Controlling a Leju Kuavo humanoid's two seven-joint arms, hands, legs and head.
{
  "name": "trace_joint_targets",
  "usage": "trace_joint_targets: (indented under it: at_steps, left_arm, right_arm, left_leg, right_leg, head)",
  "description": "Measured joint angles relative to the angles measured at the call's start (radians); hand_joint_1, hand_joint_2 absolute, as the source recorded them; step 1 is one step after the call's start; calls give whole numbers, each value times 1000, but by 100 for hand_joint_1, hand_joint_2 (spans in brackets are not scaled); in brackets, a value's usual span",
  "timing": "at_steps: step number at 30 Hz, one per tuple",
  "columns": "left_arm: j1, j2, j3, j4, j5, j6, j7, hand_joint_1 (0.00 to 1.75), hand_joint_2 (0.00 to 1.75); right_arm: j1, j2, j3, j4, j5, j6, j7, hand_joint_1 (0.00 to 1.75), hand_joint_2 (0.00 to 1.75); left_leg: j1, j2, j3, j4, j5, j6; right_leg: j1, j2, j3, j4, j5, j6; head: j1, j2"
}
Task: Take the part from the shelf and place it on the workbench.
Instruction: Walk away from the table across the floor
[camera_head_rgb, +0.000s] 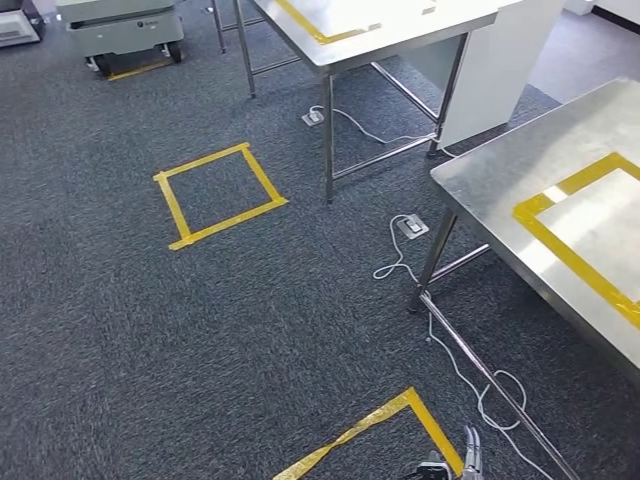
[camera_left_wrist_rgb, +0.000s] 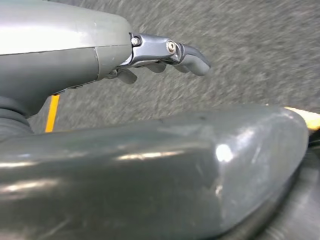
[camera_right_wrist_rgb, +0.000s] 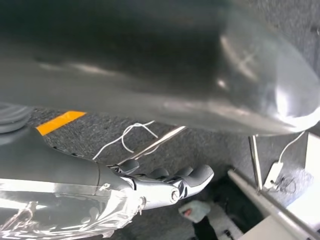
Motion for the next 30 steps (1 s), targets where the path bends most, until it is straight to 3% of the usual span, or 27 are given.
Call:
trace_joint_targets:
  at_steps: [2, 3, 5, 6, 7, 9, 11, 12, 13, 14, 16, 18, 20, 21, 22, 24, 26, 27, 28, 30]
  left_arm:
    - [-6, -2, -4, 0, 0, -1, -1, 0, 0]
    - [-9, -3, -5, 0, 0, -2, -3, 0, 0]
    - [-5, -2, -6, 0, 0, -8, -7, 0, 0]
    - [0, -1, -6, 0, 0, -11, -8, 0, 0]
    - [3, 0, -6, 0, 0, -14, -9, 0, 0]
    - [1, 3, -6, 0, 0, -16, -10, 0, 0]
    - [-2, 4, -6, 0, 1, -17, -12, 0, 0]
    - [-1, 3, -6, 0, 2, -18, -12, 0, 0]
    - [1, 2, -5, 0, 3, -19, -12, 0, 0]
    - [3, 1, -3, 0, 5, -20, -13, 0, 0]
    - [3, 1, 5, 0, 12, -24, -16, 0, 0]
    - [4, 0, 23, -1, 28, -29, -20, 0, 0]
    - [8, -2, 47, -4, 40, -36, -22, 0, 0]
    - [10, -4, 59, -6, 43, -39, -22, 0, 0]
    - [11, -6, 70, -8, 45, -42, -22, 0, 0]
    - [10, -11, 92, -16, 50, -52, -21, 0, 0]
    - [8, -15, 120, -28, 53, -71, -20, 0, 0]
    - [8, -16, 139, -36, 53, -84, -21, 0, 0]
    - [9, -17, 159, -44, 53, -97, -22, 0, 0]
    - [9, -16, 203, -61, 55, -118, -27, 0, 0]
  right_arm:
    - [7, 1, -8, -10, 16, 12, -1, 0, 0]
    - [9, 3, -14, -14, 30, 22, -1, 0, 0]
    - [11, 10, -28, -21, 66, 46, -1, 0, 0]
    - [13, 13, -35, -23, 79, 55, -2, 0, 0]
    - [15, 16, -41, -26, 89, 61, -2, 0, 0]
    - [19, 19, -54, -28, 96, 67, -2, 0, 0]
    - [22, 19, -66, -29, 104, 74, -2, 0, 0]
    - [21, 19, -71, -29, 109, 81, -2, 0, 0]
    - [21, 19, -74, -29, 112, 89, -2, 0, 0]
    - [21, 19, -76, -31, 109, 100, -2, 0, 0]
    - [26, 20, -78, -51, 78, 122, -2, 0, 0]
    - [35, 22, -98, -84, 30, 160, -2, 0, 0]
    - [42, 27, -148, -112, 5, 226, -1, 0, 0]
    - [45, 30, -180, -124, 3, 259, 0, 0, 0]
    - [46, 33, -212, -133, 7, 281, 5, 0, 0]
    - [40, 36, -280, -139, 15, 311, 35, 0, 0]
    - [15, 35, -380, -111, 32, 333, 91, 0, 0]
    - [-7, 30, -445, -79, 55, 332, 123, 0, 0]
    - [-34, 21, -512, -35, 91, 318, 158, 0, 0]
    - [-85, -6, -629, 76, 183, 257, 240, 0, 0]
  left_leg:
    - [-1, 46, 113, -148, -25, 7]
    - [-6, 55, 138, -190, -42, 18]
    - [-14, 38, 133, -211, -49, 47]
    - [-16, 28, 126, -210, -43, 58]
    - [-16, 18, 118, -211, -34, 68]
    - [-19, -6, 99, -211, -16, 81]
    - [-24, -36, 80, -210, 0, 85]
    - [-27, -50, 72, -210, 8, 85]
    - [-28, -65, 66, -209, 14, 84]
    - [-28, -80, 60, -209, 20, 82]
    - [-30, -107, 51, -206, 30, 75]
    - [-30, -126, 42, -203, 38, 66]
    - [-27, -142, 33, -202, 45, 55]
    - [-26, -135, 26, -194, 40, 50]
    - [-27, -117, 13, -170, 21, 46]
    - [-28, -67, -40, -60, -48, 41]
    - [-28, -48, -97, 69, -107, 37]
    - [-28, -45, -105, 96, -110, 36]
    - [-28, -42, -94, 84, -95, 37]
    - [-28, -15, -17, -39, -33, 40]
  right_leg:
    - [1, -24, -20, 19, 5, 13]
    - [-1, -36, -25, 26, 8, 19]
    - [-9, -52, -30, 33, 14, 35]
    - [-14, -36, -35, 42, 5, 42]
    - [-17, -8, -46, 68, -17, 47]
    - [-18, 60, -89, 185, -98, 50]
    - [-16, 85, -125, 304, -158, 46]
    - [-14, 88, -120, 316, -161, 42]
    - [-12, 91, -95, 287, -146, 38]
    - [-11, 99, -52, 221, -118, 34]
    - [-14, 141, 36, 72, -77, 28]
    - [-14, 164, 69, 8, -68, 22]
    - [-11, 145, 68, 7, -62, 13]
    - [-11, 134, 68, 6, -58, 6]
    - [-12, 121, 67, 3, -53, -1]
    - [-12, 94, 63, 1, -47, -9]
    - [-10, 65, 55, 1, -44, -10]
    - [-9, 51, 53, 1, -43, -10]
    - [-9, 38, 51, 1, -43, -9]
    - [-9, 14, 53, 2, -43, -6]
  head:
    - [-3, 0]
    - [-4, 0]
    - [-3, 0]
    - [-2, 0]
    - [-2, 0]
    - [-1, 0]
    - [-1, 0]
    - [-2, 0]
    - [-2, 0]
    - [-2, 0]
    - [-2, 0]
    - [-3, 0]
    - [-3, 0]
    - [-4, 0]
    - [-6, 0]
    - [-12, 0]
    - [-14, 0]
    - [-14, 0]
    - [-14, 0]
    - [-14, 0]
